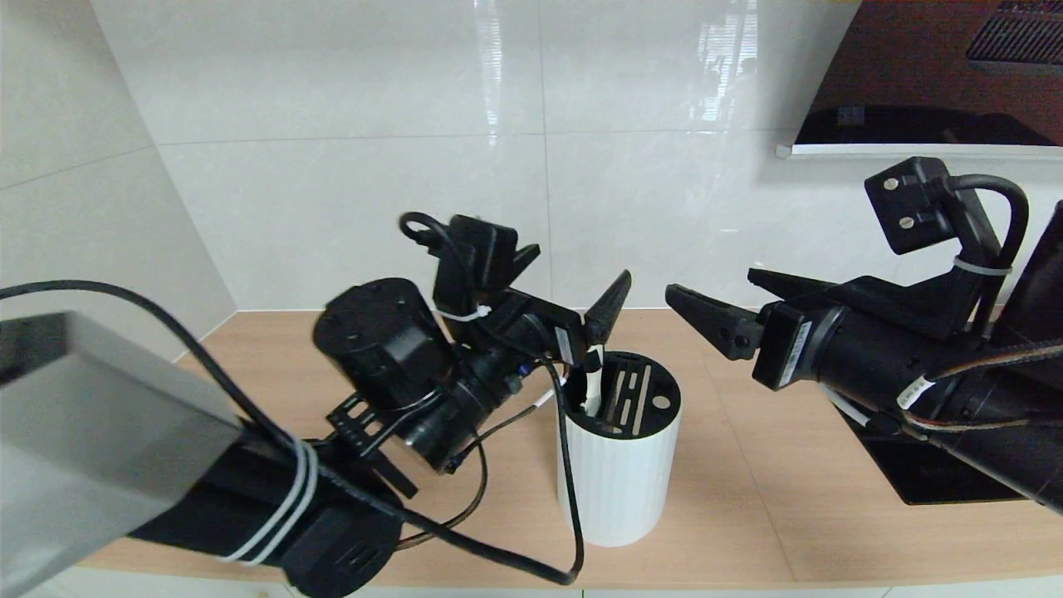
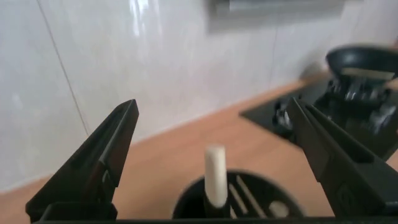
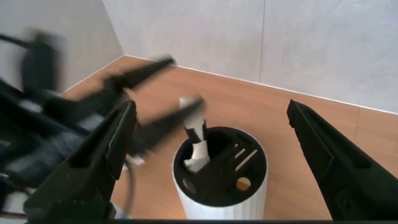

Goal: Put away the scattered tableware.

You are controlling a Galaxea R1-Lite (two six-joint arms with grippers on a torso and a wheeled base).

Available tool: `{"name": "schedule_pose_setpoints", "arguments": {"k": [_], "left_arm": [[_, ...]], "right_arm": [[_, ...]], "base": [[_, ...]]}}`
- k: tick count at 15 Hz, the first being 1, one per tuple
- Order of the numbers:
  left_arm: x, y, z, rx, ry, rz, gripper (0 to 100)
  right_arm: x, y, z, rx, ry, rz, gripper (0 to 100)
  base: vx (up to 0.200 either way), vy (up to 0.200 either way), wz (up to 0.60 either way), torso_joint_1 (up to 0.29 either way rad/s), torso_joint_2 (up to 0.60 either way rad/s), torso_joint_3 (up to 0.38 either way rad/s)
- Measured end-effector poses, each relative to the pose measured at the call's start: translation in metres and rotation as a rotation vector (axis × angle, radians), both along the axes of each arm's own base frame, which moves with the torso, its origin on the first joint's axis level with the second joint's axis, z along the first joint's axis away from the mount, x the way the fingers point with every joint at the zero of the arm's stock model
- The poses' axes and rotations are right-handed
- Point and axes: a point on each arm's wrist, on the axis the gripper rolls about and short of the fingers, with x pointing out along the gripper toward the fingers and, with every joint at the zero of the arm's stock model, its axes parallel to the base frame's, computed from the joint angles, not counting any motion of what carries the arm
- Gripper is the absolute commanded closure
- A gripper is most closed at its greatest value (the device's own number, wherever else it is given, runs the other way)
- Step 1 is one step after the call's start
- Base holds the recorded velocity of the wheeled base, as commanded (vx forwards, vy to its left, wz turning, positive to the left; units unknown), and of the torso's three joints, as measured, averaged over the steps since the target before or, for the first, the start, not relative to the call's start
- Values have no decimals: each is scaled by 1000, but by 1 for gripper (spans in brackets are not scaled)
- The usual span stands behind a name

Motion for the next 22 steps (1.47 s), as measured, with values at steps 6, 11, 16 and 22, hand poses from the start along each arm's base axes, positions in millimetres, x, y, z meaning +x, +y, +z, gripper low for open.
{"name": "schedule_pose_setpoints", "arguments": {"k": [6, 11, 16, 22], "left_arm": [[-70, 85, 36, -96, 0, 126, 0], [-150, 168, 6, -118, 97, 273, 0], [-227, 218, -20, -124, 161, 434, 0], [-287, 227, -71, -118, 201, 509, 0]], "right_arm": [[-18, -58, 1, 24, -29, -166, 0], [-82, -131, -20, -25, -16, -372, 0], [-169, -167, -35, -92, 2, -446, 0], [-226, -182, -60, -32, -65, -566, 0]], "base": [[0, 0, 0, 0, 0, 0], [0, 0, 0, 0, 0, 0], [0, 0, 0, 0, 0, 0], [0, 0, 0, 0, 0, 0]]}}
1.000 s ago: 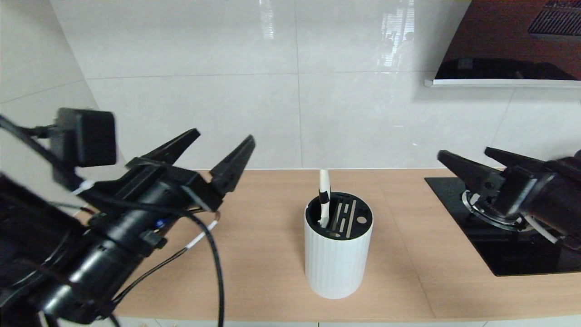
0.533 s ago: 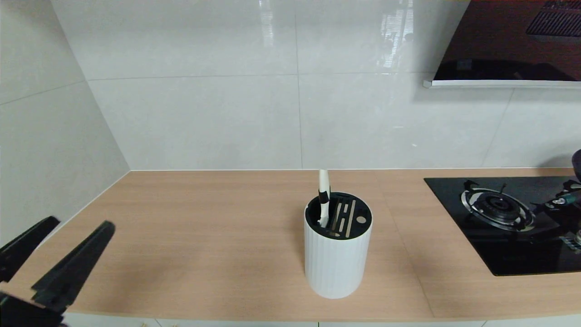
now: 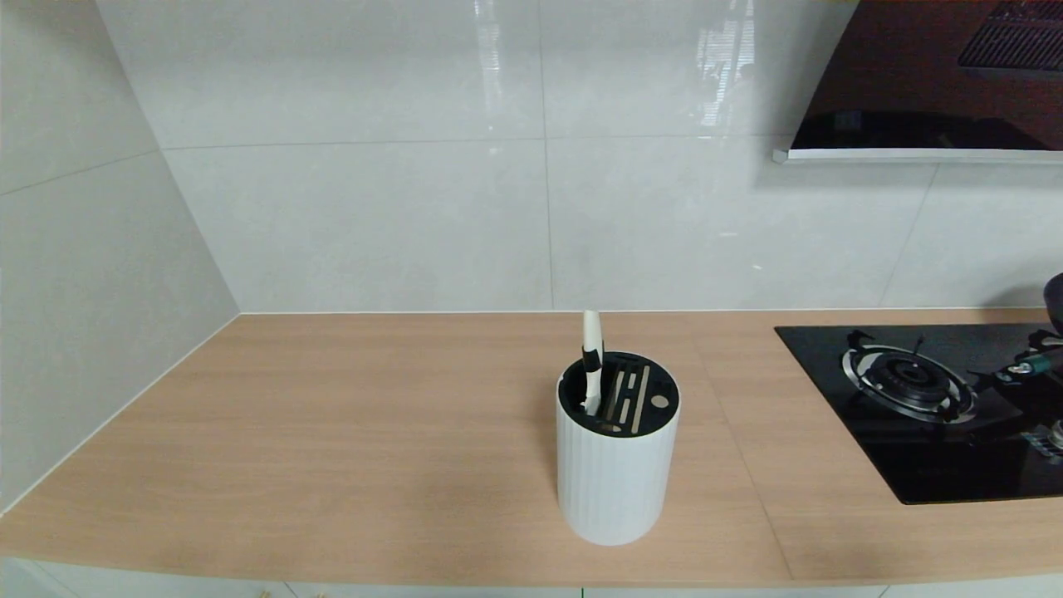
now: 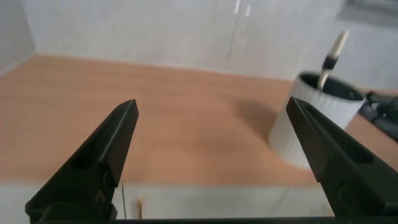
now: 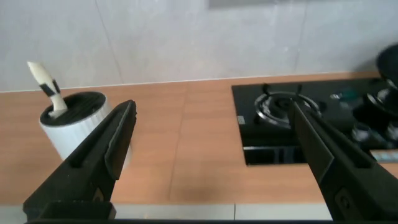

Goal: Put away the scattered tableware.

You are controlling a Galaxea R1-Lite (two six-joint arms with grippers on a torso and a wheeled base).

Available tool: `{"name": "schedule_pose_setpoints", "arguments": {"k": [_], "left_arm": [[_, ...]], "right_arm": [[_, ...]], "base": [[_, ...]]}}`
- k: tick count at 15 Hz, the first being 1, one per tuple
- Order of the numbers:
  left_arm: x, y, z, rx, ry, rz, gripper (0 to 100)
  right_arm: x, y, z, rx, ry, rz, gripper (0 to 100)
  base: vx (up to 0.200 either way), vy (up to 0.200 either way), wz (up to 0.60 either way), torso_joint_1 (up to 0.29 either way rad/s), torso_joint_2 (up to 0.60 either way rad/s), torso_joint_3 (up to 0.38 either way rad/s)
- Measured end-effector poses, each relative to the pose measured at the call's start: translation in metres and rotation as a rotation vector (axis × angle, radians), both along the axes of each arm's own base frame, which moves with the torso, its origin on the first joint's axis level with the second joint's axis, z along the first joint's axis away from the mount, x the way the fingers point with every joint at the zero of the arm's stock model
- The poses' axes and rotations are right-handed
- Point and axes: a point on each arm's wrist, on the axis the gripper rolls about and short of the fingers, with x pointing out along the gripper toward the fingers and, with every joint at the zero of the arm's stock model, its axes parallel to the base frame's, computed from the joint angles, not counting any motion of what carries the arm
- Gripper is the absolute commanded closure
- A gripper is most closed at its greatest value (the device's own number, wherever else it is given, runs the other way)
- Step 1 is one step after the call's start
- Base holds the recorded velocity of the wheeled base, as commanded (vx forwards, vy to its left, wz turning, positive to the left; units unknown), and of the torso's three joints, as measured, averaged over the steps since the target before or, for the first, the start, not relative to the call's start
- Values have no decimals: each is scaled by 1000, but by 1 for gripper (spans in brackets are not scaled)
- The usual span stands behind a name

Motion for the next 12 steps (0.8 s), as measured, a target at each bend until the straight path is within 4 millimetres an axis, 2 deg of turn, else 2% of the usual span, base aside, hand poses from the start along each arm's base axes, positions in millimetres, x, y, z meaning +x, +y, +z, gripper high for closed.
{"name": "schedule_pose_setpoints", "arguments": {"k": [3, 7, 12], "left_arm": [[-4, 0, -22, 155, 82, 49, 0], [-5, 0, -26, 233, 78, 75, 0], [-5, 2, -31, 216, 131, 129, 0]], "right_arm": [[-8, 0, -13, 64, -14, -120, 0], [-9, 5, -32, 33, 0, -209, 0], [11, 7, -82, -63, -6, -273, 0]], "base": [[0, 0, 0, 0, 0, 0], [0, 0, 0, 0, 0, 0], [0, 0, 0, 0, 0, 0]]}}
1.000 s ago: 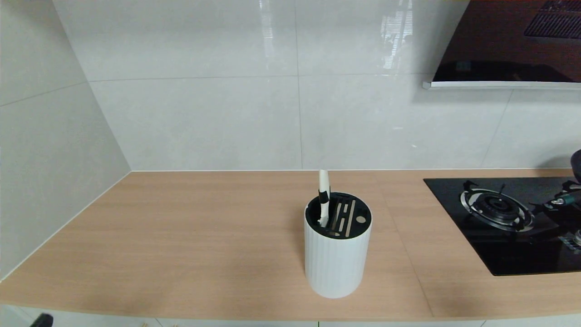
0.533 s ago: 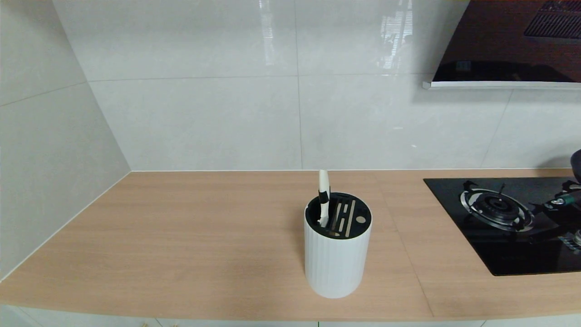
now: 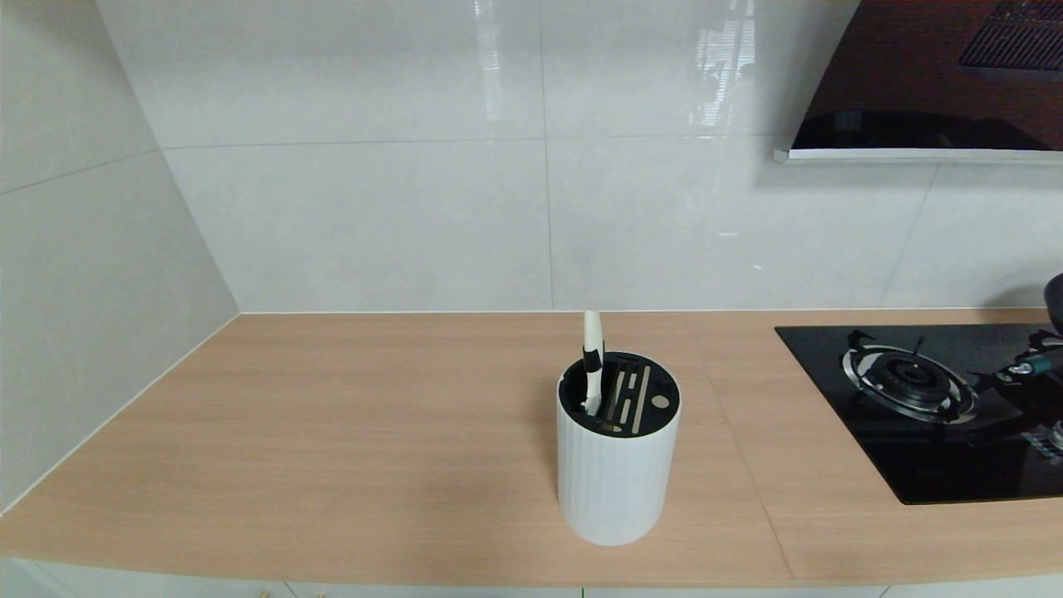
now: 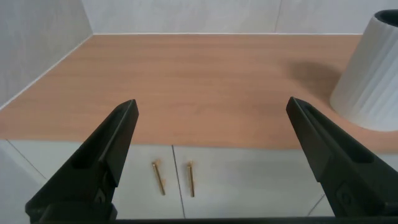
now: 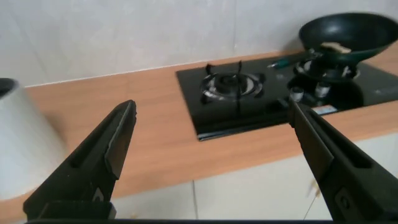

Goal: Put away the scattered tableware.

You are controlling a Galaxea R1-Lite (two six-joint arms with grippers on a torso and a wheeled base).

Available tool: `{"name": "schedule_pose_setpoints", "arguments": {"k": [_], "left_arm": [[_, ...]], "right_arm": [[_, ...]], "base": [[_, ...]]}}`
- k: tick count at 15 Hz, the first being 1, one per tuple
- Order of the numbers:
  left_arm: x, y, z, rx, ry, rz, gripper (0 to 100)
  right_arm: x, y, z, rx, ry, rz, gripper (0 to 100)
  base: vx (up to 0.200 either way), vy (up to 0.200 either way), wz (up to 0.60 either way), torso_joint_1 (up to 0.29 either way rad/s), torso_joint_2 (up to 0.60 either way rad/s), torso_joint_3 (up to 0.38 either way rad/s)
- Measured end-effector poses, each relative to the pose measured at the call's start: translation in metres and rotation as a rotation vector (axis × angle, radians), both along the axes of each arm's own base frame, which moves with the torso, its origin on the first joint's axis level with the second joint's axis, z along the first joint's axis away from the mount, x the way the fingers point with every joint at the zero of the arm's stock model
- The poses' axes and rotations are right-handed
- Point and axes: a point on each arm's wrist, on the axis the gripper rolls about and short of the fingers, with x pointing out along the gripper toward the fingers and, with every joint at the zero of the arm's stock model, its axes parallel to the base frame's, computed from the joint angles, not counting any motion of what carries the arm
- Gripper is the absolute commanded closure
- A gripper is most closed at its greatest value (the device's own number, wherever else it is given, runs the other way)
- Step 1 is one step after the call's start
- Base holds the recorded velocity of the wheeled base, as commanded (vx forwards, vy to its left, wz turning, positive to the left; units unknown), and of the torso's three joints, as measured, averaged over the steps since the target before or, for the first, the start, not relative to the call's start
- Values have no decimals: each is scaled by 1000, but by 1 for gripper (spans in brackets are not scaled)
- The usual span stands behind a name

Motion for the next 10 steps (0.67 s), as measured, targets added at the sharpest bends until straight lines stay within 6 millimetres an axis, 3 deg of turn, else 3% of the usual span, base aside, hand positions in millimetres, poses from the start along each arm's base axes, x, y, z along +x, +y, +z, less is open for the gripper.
{"name": "schedule_pose_setpoints", "arguments": {"k": [2, 6, 10], "left_arm": [[0, 0, 0, -36, -3, 1, 0], [0, 0, 0, -37, -4, 1, 0], [0, 0, 0, -37, -5, 1, 0]], "right_arm": [[3, 0, -12, -4, 53, -3, 0], [4, 1, -15, -17, 61, 27, 0], [4, 7, -20, -33, 97, 319, 0]], "base": [[0, 0, 0, 0, 0, 0], [0, 0, 0, 0, 0, 0], [0, 0, 0, 0, 0, 0]]}}
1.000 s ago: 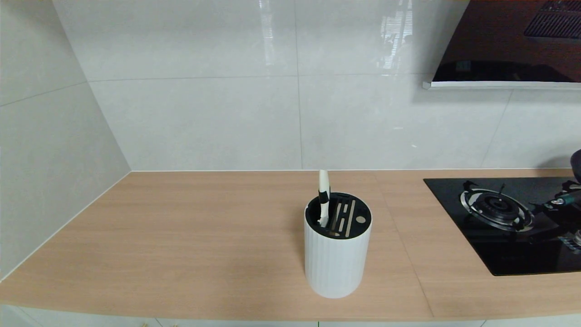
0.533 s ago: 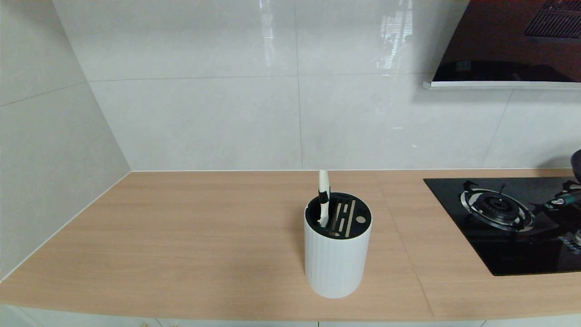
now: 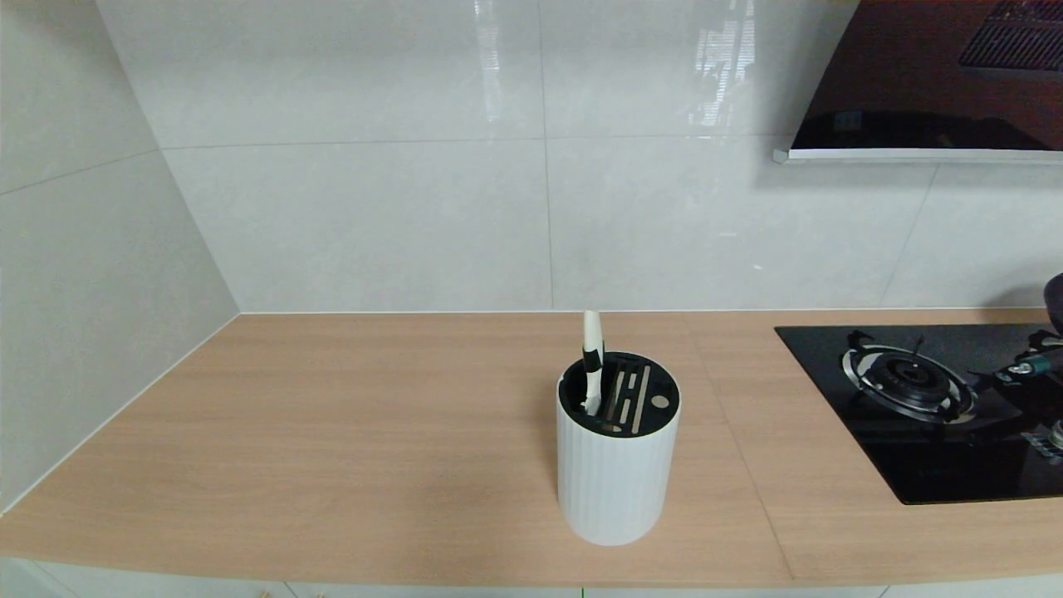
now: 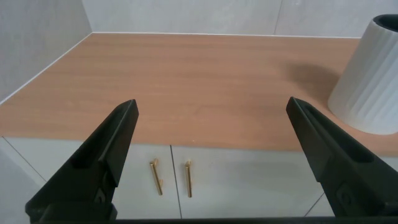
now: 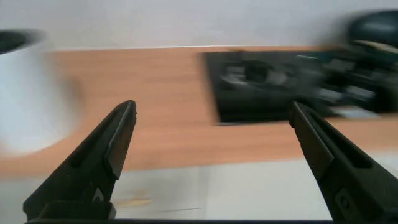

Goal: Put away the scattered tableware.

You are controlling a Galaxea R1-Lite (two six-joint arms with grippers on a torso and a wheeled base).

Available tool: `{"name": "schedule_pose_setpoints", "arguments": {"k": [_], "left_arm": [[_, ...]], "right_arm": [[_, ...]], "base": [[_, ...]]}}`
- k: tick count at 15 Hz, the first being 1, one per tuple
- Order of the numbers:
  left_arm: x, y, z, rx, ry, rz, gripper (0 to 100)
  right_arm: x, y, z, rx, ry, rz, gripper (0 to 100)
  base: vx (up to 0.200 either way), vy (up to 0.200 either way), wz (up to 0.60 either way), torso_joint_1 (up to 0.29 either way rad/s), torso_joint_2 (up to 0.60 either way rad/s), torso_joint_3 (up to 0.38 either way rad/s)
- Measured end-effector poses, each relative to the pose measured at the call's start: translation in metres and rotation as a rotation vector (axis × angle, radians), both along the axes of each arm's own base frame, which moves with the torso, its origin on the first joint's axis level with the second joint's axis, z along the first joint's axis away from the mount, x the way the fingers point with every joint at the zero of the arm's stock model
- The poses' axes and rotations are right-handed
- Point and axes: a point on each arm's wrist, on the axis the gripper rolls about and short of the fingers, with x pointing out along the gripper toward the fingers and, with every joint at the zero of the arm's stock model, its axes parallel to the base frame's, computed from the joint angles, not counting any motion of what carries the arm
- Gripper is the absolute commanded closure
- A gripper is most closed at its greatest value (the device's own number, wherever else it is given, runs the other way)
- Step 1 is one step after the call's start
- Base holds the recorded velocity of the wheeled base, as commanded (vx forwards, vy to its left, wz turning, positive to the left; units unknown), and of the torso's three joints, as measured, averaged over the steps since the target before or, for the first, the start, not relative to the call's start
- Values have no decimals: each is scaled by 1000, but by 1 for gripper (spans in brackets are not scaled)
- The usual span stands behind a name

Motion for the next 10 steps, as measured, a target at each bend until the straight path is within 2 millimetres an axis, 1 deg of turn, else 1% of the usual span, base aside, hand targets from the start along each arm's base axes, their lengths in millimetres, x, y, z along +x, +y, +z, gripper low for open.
{"name": "schedule_pose_setpoints", "arguments": {"k": [10], "left_arm": [[0, 0, 0, 0, 2, 0, 0]], "right_arm": [[0, 0, -1, 20, 12, -11, 0]], "base": [[0, 0, 0, 0, 0, 0]]}}
